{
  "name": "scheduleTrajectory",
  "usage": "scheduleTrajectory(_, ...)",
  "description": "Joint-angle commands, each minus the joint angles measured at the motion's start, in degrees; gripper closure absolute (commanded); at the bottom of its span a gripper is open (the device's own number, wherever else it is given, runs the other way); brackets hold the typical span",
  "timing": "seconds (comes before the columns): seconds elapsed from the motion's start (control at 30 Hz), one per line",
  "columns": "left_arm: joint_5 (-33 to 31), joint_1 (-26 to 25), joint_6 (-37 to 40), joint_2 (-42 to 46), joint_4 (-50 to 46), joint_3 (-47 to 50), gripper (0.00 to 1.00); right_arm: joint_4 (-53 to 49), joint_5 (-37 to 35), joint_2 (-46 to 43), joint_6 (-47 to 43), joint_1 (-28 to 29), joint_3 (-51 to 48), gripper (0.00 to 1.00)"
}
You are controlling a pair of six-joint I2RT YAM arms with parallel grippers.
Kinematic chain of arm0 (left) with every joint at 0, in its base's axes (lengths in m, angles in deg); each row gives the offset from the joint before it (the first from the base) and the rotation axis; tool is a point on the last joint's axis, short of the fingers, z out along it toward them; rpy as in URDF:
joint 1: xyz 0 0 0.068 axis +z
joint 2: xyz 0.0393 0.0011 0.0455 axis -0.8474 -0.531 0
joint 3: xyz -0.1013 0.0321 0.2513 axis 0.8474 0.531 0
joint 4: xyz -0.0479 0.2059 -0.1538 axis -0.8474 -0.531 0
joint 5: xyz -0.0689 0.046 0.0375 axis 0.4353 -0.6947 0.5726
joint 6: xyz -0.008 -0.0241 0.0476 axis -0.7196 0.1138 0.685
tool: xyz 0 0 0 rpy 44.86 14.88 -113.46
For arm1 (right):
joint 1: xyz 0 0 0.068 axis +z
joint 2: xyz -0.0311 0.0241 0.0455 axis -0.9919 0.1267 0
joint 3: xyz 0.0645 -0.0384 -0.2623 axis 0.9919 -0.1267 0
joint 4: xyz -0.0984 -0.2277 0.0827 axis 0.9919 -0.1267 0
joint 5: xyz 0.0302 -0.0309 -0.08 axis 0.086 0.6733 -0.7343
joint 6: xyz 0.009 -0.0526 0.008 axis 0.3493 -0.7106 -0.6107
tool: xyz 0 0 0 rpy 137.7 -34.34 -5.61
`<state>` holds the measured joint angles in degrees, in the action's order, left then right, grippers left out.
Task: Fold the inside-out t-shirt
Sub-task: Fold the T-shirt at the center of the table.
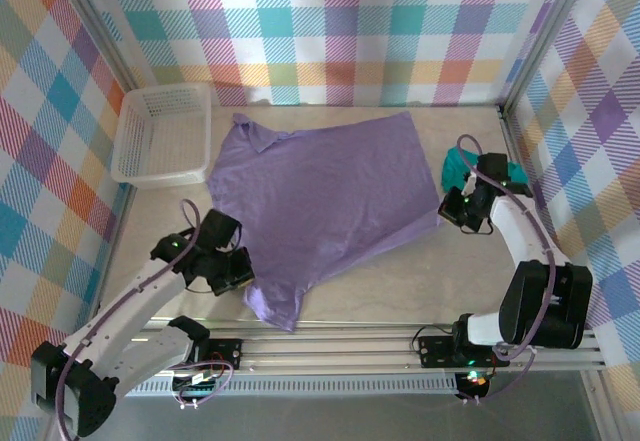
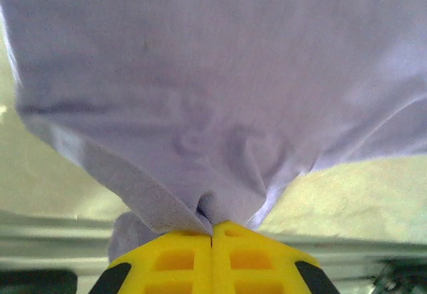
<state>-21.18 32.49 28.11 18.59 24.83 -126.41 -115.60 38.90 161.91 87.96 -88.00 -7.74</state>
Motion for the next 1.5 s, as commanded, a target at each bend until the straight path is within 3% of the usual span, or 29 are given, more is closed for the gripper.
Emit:
scheduleTrajectory(0.0, 0.8, 6.1, 7.5, -1.7, -1.8, -4.4, 1.0, -0.4, 2.4, 2.7, -1.4, 0.1, 3.3, 0.97)
scheduleTrajectory(0.2, 2.1, 15.3, 15.5, -7.2, -2.1, -11.1, 1.0, 0.4, 2.2, 8.3, -1.5, 0.9, 7.5, 0.96)
scheduleTrajectory(0.43, 4.4, 20.8, 18.7, -13.9, 0.8, -16.3, 1.0, 1.1, 0.3, 13.8, -1.7, 1.8, 11.7, 0.95)
scheduleTrajectory(0.83, 4.0, 23.5, 17.9, -21.6, 6.6, -19.9, 1.0, 3.1, -1.9, 21.8, -1.6, 2.2, 15.3, 0.94)
scheduleTrajectory(1.47, 3.9, 26.6, 19.4, -29.0, 7.3, -27.0, 1.0, 3.3, -2.5, 26.8, -1.6, 2.2, 20.4, 0.95)
